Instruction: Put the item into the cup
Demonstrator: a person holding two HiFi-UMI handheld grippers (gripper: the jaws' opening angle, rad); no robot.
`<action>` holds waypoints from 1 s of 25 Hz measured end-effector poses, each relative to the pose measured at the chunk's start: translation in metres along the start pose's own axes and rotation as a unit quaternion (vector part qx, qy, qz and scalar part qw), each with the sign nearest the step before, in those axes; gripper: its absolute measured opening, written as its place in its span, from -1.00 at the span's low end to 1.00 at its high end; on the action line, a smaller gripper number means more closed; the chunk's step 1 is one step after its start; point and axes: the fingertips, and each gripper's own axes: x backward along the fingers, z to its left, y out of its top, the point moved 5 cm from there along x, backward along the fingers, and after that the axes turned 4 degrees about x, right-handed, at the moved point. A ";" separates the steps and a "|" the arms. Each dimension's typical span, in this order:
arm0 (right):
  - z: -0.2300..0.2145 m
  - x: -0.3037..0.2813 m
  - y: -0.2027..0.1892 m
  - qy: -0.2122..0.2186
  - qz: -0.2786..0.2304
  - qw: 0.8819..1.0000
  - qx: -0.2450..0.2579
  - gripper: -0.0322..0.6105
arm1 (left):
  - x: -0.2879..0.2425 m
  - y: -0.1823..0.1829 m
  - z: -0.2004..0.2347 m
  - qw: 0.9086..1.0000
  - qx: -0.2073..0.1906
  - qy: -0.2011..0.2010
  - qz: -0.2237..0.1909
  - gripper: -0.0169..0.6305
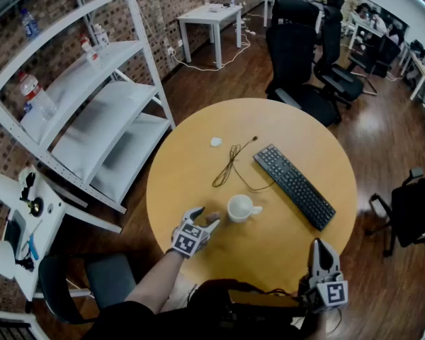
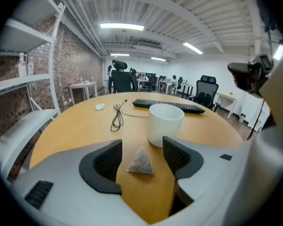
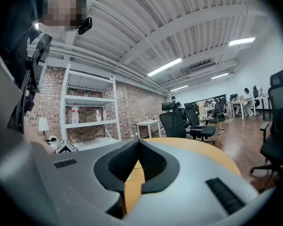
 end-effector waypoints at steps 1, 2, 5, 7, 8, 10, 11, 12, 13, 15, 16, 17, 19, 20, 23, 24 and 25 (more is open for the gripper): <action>0.002 -0.002 -0.002 -0.001 0.003 1.000 0.001 -0.91 | -0.005 -0.004 0.005 1.000 -0.004 0.004 0.013 -0.10; 0.005 -0.004 -0.004 -0.001 0.006 1.000 0.001 -0.91 | -0.010 -0.007 0.009 1.000 -0.009 0.007 0.025 -0.10; 0.007 -0.008 -0.009 -0.003 0.019 1.000 -0.002 -0.91 | -0.025 -0.019 0.016 0.998 -0.017 0.010 0.064 -0.10; 0.004 -0.009 -0.009 -0.006 0.025 1.000 0.000 -0.91 | -0.036 -0.029 0.016 0.995 -0.018 0.005 0.095 -0.10; 0.003 -0.008 -0.008 -0.009 0.026 1.000 0.001 -0.91 | -0.041 -0.033 0.015 0.994 -0.018 0.003 0.112 -0.10; 0.002 -0.009 -0.006 -0.016 0.025 1.000 0.005 -0.91 | -0.046 -0.039 0.012 0.991 -0.019 -0.002 0.133 -0.11; 0.001 -0.010 -0.006 -0.018 0.025 1.000 0.005 -0.91 | -0.047 -0.040 0.013 0.991 -0.023 0.001 0.133 -0.17; 0.002 -0.012 -0.005 -0.020 0.026 0.999 0.005 -0.91 | -0.047 -0.041 0.016 0.991 -0.026 0.008 0.130 -0.25; 0.002 -0.013 -0.006 -0.020 0.028 0.999 0.006 -0.91 | -0.046 -0.042 0.021 0.991 -0.025 0.015 0.127 -0.25; 0.004 -0.017 -0.008 -0.016 0.036 0.999 0.009 -0.91 | -0.044 -0.041 0.027 0.992 -0.018 0.022 0.124 -0.61; 0.005 -0.018 -0.008 -0.013 0.038 0.999 0.012 -0.91 | -0.042 -0.039 0.028 0.992 -0.013 0.021 0.121 -0.65; 0.006 -0.019 -0.009 -0.011 0.039 0.999 0.016 -0.91 | -0.038 -0.037 0.030 0.994 -0.006 0.022 0.111 -0.66; 0.007 -0.021 -0.009 -0.007 0.038 0.999 0.023 -0.91 | -0.027 -0.030 0.033 0.997 0.005 0.030 0.075 -0.66; 0.007 -0.023 -0.008 -0.005 0.037 0.999 0.024 -0.91 | -0.021 -0.025 0.034 0.998 0.009 0.031 0.053 -0.66; 0.010 -0.029 -0.009 0.008 0.037 0.999 0.025 -0.91 | -0.003 -0.002 0.034 1.000 0.009 0.023 -0.001 -0.67; 0.011 -0.030 -0.009 0.012 0.036 0.999 0.027 -0.91 | 0.003 0.008 0.033 1.000 0.003 0.021 -0.016 -0.66; 0.011 -0.031 -0.009 0.015 0.036 0.999 0.027 -0.91 | 0.008 0.019 0.031 0.999 -0.005 0.016 -0.031 -0.67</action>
